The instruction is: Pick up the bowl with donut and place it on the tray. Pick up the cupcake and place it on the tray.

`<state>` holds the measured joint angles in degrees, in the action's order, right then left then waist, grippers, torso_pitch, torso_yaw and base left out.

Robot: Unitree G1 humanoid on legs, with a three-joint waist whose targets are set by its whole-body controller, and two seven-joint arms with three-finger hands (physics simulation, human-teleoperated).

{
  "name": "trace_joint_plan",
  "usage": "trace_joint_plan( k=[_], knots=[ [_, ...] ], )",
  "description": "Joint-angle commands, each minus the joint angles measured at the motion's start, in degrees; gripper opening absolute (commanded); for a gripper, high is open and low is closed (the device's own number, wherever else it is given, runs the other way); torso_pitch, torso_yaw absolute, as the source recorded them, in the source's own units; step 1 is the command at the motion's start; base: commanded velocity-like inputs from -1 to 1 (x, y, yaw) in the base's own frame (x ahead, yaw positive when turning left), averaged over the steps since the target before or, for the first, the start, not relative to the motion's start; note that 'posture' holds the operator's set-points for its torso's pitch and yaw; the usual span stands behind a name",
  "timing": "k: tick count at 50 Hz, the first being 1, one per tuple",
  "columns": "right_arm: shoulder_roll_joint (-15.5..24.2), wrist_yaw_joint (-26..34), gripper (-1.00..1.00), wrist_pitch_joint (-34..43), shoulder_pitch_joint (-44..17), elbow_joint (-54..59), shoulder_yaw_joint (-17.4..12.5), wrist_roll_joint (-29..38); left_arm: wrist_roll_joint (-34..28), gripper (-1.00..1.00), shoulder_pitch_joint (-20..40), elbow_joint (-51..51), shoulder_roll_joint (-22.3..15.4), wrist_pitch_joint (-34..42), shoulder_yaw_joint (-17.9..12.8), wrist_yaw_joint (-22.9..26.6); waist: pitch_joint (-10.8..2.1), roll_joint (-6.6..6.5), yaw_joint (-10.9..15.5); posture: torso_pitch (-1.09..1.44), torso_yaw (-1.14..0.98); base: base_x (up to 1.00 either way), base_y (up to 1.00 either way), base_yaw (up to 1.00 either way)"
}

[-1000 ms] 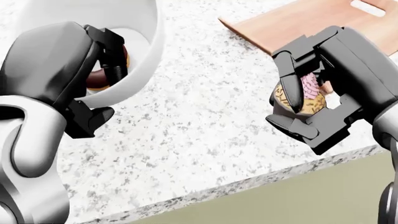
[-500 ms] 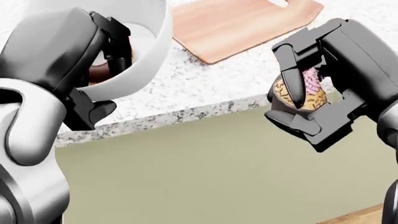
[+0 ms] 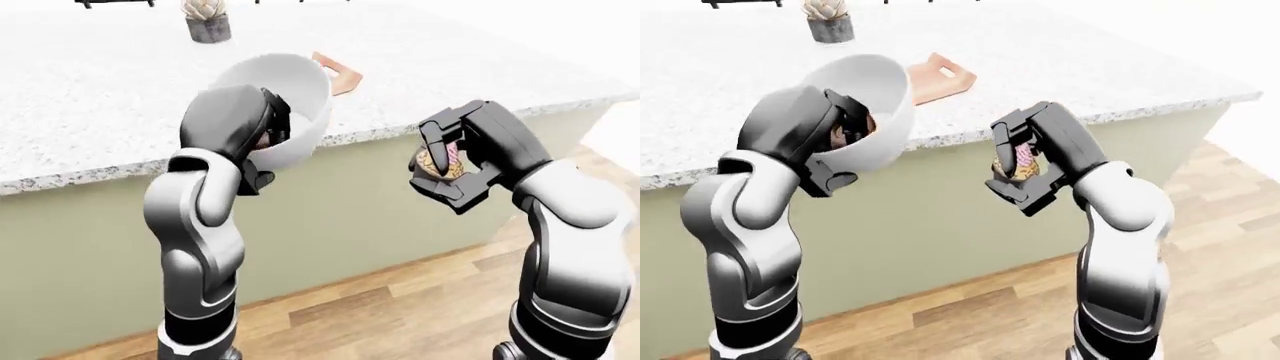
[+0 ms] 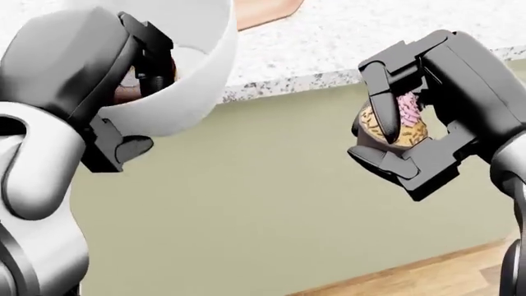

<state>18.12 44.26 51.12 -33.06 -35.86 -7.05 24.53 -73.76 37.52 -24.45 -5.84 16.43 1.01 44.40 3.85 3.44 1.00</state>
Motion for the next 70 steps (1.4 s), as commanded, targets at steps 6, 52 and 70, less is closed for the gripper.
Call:
trace_joint_plan(
  k=[6, 52, 70],
  knots=[
    [0.8, -1.2, -1.00, -1.0, -1.5, -1.2, -0.4, 0.2, -0.9, -1.00, 2.4, -2.9, -0.6, -0.3, -1.3, -3.1, -1.49, -0.08, 0.5, 0.00, 0.00, 0.00, 0.07, 0.50],
    [0.9, -2.1, -1.00, 0.5, -1.9, -1.4, -1.0, -2.7, -0.9, -1.00, 2.3, -3.1, -0.4, -0.2, -1.2, -3.3, -2.05, -4.34, 0.8, 0.00, 0.00, 0.00, -0.20, 0.55],
    [1.5, -2.2, -1.00, 0.6, -3.3, -1.4, -0.6, -2.5, 0.0, -1.00, 3.2, -1.6, -1.3, -0.4, -1.7, -4.1, -0.85, -0.70, -1.9, 0.00, 0.00, 0.00, -0.28, 0.00]
  ],
)
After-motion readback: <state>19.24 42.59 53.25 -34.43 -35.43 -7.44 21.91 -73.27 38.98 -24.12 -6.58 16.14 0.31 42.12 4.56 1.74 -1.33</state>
